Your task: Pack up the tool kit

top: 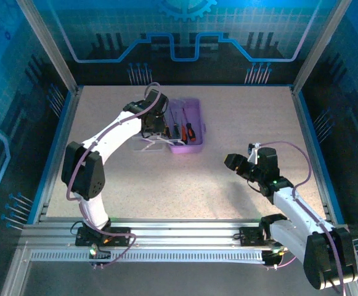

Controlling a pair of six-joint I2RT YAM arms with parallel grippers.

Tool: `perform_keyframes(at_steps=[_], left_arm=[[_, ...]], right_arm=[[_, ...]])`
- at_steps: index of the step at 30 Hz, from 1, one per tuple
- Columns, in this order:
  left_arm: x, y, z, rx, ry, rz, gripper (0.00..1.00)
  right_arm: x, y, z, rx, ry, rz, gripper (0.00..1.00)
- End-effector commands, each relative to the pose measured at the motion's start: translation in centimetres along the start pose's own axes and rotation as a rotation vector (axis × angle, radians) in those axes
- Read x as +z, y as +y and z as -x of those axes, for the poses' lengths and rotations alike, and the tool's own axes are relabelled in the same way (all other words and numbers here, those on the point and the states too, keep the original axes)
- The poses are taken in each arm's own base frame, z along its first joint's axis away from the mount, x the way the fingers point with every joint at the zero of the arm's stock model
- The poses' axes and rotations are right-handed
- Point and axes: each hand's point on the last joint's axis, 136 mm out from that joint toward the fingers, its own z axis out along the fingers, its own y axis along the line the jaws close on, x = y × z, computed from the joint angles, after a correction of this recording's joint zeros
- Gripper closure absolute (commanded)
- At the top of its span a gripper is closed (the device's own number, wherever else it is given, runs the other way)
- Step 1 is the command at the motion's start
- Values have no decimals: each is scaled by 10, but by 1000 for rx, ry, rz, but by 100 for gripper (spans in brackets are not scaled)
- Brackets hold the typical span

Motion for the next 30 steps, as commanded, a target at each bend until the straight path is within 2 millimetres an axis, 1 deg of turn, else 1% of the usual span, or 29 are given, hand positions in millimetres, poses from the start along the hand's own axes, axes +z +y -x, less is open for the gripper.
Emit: perform_keyframes(at_steps=[1, 8, 12, 15, 23, 30], left_arm=[[4, -1, -2, -25, 12, -14, 85], [6, 0, -4, -24, 18, -11, 84], [6, -3, -5, -20, 23, -28, 83], [7, -1, -5, -18, 24, -17, 82], [4, -2, -4, -18, 20, -21, 81], [3, -3, -3, -20, 18, -26, 78]], right_arm=[[1, -7, -8, -17, 13, -18, 40], [3, -8, -7, -14, 9, -24, 40], [4, -8, -8, -11, 14, -21, 40], [4, -8, -7, -6, 6, -15, 40], [4, -8, -8, -6, 13, -18, 40], [4, -8, -8, -3, 11, -17, 40]])
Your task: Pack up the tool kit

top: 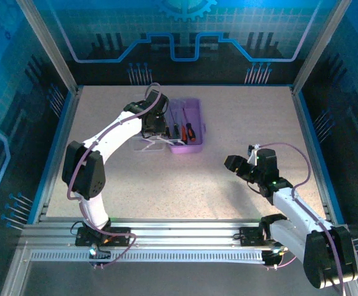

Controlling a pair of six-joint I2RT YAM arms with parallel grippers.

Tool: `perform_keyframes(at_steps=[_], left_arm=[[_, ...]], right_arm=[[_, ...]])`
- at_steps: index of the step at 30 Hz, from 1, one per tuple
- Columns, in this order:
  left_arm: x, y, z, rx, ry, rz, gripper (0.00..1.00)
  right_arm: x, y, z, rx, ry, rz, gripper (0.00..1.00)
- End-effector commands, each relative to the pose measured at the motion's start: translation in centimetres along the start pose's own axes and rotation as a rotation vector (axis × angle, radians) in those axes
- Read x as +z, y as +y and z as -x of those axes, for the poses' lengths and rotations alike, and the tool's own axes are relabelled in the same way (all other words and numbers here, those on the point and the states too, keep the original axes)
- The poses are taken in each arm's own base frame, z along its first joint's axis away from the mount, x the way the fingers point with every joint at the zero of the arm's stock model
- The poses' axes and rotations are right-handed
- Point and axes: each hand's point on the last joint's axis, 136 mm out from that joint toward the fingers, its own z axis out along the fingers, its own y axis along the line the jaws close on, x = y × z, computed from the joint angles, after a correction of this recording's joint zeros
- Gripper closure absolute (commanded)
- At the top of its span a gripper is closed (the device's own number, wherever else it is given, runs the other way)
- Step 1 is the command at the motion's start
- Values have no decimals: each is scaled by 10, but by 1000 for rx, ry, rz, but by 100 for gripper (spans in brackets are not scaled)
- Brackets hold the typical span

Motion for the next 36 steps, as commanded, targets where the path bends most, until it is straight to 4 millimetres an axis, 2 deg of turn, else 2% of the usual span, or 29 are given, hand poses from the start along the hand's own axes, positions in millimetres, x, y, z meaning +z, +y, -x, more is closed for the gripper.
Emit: perform_keyframes(at_steps=[1, 6, 9, 16, 19, 22, 23, 26, 29, 31, 33, 36], left_arm=[[2, 1, -1, -20, 11, -10, 78], [-3, 0, 1, -24, 2, -19, 78], [-15, 0, 6, -27, -26, -33, 77], [-66, 1, 23, -40, -163, -112, 76], [-89, 10, 24, -73, -248, -148, 72], [-107, 33, 16, -149, -335, -152, 65], [-112, 44, 12, -188, -368, -146, 59], [-113, 78, -9, -325, -419, -131, 27], [-100, 107, -33, -451, -411, -120, 7], [-87, 124, -49, -545, -370, -101, 4], [-75, 137, -61, -644, -327, -118, 7], [-55, 147, -71, -773, -306, -202, 21]], right_arm=[[1, 0, -2, -8, 0, 3, 40], [1, 2, -1, -10, -1, 6, 40], [1, 1, -2, -9, 0, 2, 40], [1, 3, 2, -30, 0, -8, 40], [0, 4, 7, -67, 8, -31, 40], [3, 13, 13, -96, 34, -24, 38], [5, 19, 14, -110, 53, -2, 38], [15, 35, 21, -142, 99, 39, 38], [29, 48, 30, -174, 117, 47, 38], [39, 55, 36, -194, 124, 47, 39], [51, 61, 42, -213, 141, 41, 40], [71, 67, 50, -238, 172, 28, 50]])
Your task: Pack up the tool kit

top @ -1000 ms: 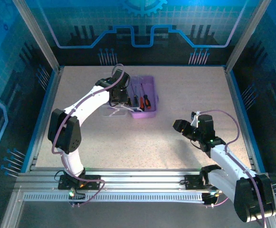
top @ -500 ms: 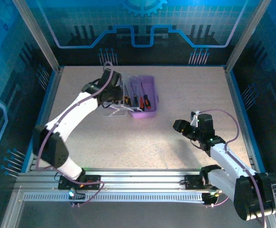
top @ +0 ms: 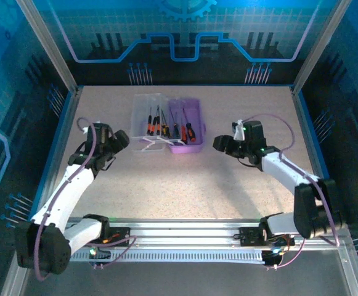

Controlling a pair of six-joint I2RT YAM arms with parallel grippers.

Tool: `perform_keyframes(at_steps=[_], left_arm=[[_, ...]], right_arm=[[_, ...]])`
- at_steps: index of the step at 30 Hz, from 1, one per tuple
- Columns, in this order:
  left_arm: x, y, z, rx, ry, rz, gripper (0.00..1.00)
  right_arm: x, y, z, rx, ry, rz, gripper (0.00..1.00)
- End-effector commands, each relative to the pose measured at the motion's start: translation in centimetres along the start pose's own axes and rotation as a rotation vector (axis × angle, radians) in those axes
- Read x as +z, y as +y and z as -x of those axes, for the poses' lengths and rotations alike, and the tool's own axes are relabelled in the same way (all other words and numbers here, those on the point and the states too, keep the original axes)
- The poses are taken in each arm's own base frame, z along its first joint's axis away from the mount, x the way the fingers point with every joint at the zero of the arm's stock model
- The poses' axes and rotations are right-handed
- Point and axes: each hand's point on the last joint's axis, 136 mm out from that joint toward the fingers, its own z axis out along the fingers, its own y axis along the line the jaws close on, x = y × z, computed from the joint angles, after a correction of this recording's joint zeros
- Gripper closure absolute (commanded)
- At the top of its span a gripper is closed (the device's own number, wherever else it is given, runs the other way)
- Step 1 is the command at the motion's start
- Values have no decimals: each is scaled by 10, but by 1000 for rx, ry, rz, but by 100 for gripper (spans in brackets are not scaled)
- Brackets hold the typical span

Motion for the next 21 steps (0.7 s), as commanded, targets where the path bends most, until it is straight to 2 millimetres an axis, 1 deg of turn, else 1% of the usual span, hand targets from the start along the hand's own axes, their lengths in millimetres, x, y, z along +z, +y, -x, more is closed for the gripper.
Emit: perform_keyframes(at_steps=[1, 2, 4, 5, 9, 11, 14, 17, 21], left_arm=[[12, -1, -4, -184, 30, -131, 27], [18, 3, -6, -202, 36, -136, 35], [29, 6, -8, -200, 46, -133, 42], [36, 5, -8, -192, 57, -131, 44], [60, -6, -8, -152, 107, -156, 54], [73, -12, -9, -141, 130, -172, 57], [86, -14, -13, -127, 162, -175, 58], [94, -20, -15, -103, 184, -203, 59], [106, -19, -19, -83, 220, -190, 60]], right_arm=[[18, 7, 9, -57, 43, -6, 56], [22, 12, 20, -72, 38, -8, 62], [32, 10, 29, -75, 43, -27, 72], [37, 9, 33, -78, 44, -29, 74], [53, 10, 47, -90, 61, -31, 75], [61, 8, 49, -84, 83, -35, 75], [68, 5, 51, -83, 105, -35, 74], [74, -3, 52, -74, 112, -43, 73], [84, -10, 53, -45, 140, -37, 73]])
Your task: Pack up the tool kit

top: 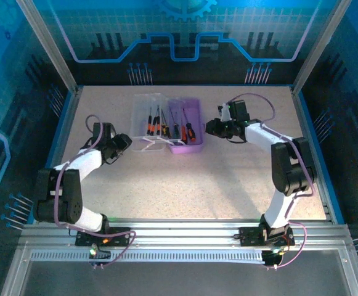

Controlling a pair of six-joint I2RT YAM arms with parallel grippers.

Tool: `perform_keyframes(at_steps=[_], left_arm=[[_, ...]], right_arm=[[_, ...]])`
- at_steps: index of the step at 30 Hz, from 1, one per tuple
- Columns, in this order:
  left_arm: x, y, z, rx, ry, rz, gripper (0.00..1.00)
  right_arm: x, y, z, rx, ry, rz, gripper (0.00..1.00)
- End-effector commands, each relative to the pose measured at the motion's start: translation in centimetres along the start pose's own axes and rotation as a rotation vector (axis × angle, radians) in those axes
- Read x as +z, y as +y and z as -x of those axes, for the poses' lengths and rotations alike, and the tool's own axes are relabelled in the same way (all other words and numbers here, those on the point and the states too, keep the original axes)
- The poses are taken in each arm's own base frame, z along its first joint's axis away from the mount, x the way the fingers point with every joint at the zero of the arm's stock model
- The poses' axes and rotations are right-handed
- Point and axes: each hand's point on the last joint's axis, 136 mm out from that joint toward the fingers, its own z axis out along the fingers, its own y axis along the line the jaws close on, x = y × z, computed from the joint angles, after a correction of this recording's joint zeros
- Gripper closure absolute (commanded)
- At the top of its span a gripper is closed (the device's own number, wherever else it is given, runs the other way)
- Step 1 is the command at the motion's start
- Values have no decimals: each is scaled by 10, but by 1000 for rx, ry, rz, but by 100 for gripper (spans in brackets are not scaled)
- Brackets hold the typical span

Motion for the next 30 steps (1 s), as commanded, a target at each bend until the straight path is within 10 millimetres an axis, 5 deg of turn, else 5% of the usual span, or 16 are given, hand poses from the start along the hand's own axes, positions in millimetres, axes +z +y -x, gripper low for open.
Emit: perform_keyframes(at_steps=[1, 13, 22, 30], left_arm=[[7, -15, 10, 59, 16, -54, 62], [31, -4, 0, 91, 88, -28, 76], [24, 0, 3, 131, 73, 26, 93], [9, 5, 0, 246, 55, 161, 100]], right_arm=[[7, -5, 1, 11, 38, 12, 73], [20, -9, -2, 48, 63, 35, 74], [25, -12, -9, 78, 74, 48, 75], [-5, -33, 7, 118, -7, 35, 76]])
